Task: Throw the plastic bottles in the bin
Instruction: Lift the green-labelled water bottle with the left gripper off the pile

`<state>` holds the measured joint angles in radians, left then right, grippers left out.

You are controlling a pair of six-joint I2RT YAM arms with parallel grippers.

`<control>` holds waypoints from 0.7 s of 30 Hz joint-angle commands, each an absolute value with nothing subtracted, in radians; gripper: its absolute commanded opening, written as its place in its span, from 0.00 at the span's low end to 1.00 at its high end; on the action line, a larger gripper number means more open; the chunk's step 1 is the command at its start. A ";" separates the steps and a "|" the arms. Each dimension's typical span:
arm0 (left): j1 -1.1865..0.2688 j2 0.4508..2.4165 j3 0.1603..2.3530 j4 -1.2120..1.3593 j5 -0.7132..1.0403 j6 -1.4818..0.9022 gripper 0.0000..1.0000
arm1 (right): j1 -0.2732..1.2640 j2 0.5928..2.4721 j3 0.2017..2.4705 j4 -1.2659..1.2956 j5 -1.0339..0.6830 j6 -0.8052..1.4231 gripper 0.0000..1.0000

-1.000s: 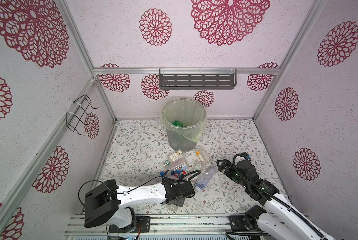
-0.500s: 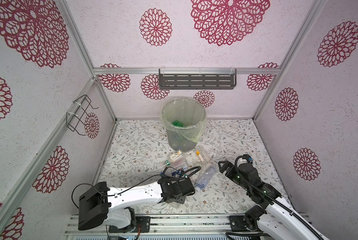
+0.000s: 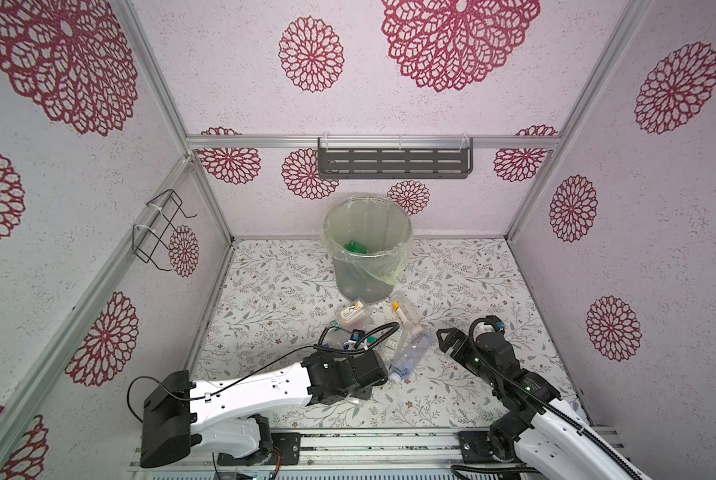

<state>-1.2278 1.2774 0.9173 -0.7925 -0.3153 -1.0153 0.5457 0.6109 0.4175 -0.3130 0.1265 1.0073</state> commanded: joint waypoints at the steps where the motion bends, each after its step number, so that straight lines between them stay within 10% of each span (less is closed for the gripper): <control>1: -1.236 1.238 0.934 -0.785 -0.369 -1.044 0.57 | 0.543 0.598 0.419 -0.295 0.121 1.024 0.99; 21: -1.152 1.153 1.014 -0.730 -0.423 -1.003 0.56 | 0.543 0.529 0.369 -0.300 0.110 1.053 0.99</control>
